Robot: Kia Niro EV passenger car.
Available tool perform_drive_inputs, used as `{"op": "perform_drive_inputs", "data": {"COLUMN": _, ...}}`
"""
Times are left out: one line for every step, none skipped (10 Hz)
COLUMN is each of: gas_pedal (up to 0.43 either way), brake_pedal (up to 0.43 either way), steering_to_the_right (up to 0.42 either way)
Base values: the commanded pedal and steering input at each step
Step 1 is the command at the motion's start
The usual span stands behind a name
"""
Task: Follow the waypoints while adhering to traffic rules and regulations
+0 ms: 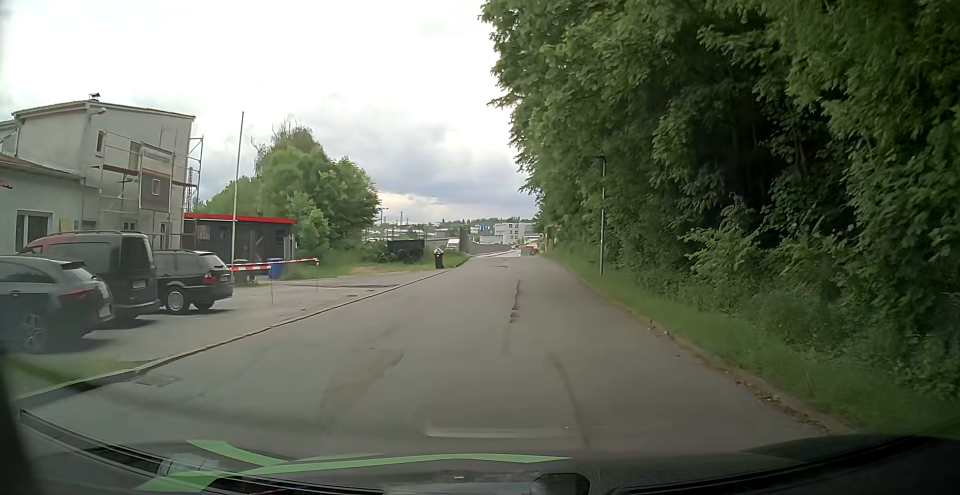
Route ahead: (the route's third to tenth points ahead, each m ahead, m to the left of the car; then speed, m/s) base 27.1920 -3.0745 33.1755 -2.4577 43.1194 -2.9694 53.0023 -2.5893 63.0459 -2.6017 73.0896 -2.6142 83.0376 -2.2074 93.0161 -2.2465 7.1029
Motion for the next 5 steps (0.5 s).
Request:
{"op": "perform_drive_inputs", "data": {"gas_pedal": 0.0, "brake_pedal": 0.0, "steering_to_the_right": 0.004}}
{"op": "perform_drive_inputs", "data": {"gas_pedal": 0.0, "brake_pedal": 0.0, "steering_to_the_right": 0.004}}
{"op": "perform_drive_inputs", "data": {"gas_pedal": 0.0, "brake_pedal": 0.0, "steering_to_the_right": 0.004}}
{"op": "perform_drive_inputs", "data": {"gas_pedal": 0.0, "brake_pedal": 0.0, "steering_to_the_right": 0.004}}
{"op": "perform_drive_inputs", "data": {"gas_pedal": 0.0, "brake_pedal": 0.0, "steering_to_the_right": 0.004}}
